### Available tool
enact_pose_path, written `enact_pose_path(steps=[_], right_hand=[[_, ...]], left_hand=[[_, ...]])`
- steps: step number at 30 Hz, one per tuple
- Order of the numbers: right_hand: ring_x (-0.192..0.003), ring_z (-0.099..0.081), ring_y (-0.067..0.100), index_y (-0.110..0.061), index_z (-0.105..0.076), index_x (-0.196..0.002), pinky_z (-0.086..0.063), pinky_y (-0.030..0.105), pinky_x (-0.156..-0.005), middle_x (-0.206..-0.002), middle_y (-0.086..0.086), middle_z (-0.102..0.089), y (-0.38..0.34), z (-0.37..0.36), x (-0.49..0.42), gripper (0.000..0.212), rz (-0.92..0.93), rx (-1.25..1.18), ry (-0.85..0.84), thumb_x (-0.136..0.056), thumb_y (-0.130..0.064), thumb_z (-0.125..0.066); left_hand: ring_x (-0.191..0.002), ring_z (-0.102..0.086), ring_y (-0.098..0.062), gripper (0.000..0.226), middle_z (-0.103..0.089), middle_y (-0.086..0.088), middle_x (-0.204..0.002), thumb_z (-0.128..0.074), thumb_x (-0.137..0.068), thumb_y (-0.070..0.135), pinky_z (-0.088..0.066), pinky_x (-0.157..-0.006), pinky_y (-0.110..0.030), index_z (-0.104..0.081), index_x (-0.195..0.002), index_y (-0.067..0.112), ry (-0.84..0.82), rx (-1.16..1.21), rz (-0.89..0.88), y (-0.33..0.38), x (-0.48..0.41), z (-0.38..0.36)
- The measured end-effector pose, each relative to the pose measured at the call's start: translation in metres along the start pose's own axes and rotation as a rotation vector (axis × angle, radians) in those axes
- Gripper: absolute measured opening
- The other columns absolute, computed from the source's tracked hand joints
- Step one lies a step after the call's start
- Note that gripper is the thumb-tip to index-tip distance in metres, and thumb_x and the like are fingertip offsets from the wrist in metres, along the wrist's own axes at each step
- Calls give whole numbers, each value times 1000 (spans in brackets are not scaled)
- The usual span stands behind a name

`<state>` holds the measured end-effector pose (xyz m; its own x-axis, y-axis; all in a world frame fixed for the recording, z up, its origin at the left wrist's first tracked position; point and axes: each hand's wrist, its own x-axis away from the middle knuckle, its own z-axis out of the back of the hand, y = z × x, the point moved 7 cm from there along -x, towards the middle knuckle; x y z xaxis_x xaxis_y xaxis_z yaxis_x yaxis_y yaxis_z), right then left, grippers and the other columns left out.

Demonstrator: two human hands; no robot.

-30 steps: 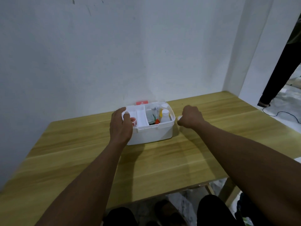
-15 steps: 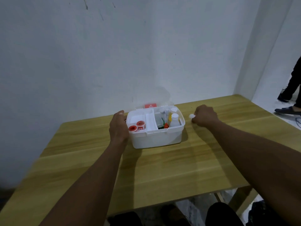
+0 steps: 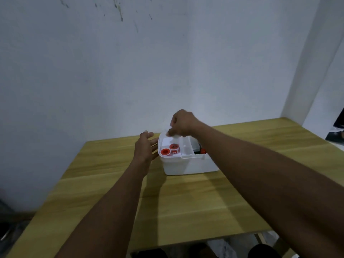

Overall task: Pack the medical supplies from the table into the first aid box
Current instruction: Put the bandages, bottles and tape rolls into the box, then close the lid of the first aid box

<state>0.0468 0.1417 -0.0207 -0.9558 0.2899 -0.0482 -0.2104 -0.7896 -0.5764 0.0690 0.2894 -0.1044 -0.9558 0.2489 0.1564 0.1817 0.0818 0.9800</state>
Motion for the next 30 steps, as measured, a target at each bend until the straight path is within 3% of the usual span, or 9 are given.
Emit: enact_pose_path(steps=[3, 9, 15, 21, 25, 30], right_hand=[[-88, -68, 26, -5, -66, -99, -50, 28, -70, -96, 10, -67, 0, -22, -6, 31, 3, 49, 5, -80, -23, -81], [-82, -64, 23, -4, -66, -103, -47, 27, -67, -98, 10, -68, 10, -34, -13, 35, -11, 73, 49, -80, -26, -81], [-84, -69, 25, -4, -71, -101, -55, 30, -74, -95, 11, -72, 9, -39, -17, 30, 17, 109, 85, -83, -27, -77], [-83, -69, 23, -5, -73, -102, -57, 30, -78, -95, 10, -73, 13, -44, -17, 26, 25, 138, 93, -85, -25, -75], [-83, -67, 22, -6, -73, -99, -48, 28, -67, -93, 9, -72, 13, -38, -17, 30, 33, 97, 114, -88, -33, -69], [-90, -68, 29, -8, -71, -93, -56, 36, -83, -96, 12, -73, 38, 20, -21, 29, -69, -14, 268, -84, -35, -65]], left_hand=[[-101, -64, -25, 46, -64, -8, -114, -27, -102, 46, -51, -85, -42, -49, -131, 17, -21, 14, 17, 1, -3, 2], [-99, -64, -26, 49, -65, -10, -117, -26, -103, 46, -52, -76, -38, -48, -134, 16, -37, 18, 33, 1, -10, 5], [-104, -64, -29, 49, -64, -13, -124, -26, -102, 45, -52, -84, -41, -48, -134, 14, -41, 20, 44, 0, -12, 5], [-98, -65, -26, 48, -68, -5, -104, -27, -102, 45, -52, -79, -39, -50, -131, 14, -34, 35, 42, 0, -12, 5], [-97, -64, -27, 47, -67, -4, -102, -26, -103, 46, -51, -80, -40, -50, -130, 15, -31, 15, 41, 2, -12, 4], [-99, -62, -29, 48, -61, -13, -125, -31, -102, 46, -52, -76, -39, -50, -133, 15, -11, -51, 74, 5, -23, 3]])
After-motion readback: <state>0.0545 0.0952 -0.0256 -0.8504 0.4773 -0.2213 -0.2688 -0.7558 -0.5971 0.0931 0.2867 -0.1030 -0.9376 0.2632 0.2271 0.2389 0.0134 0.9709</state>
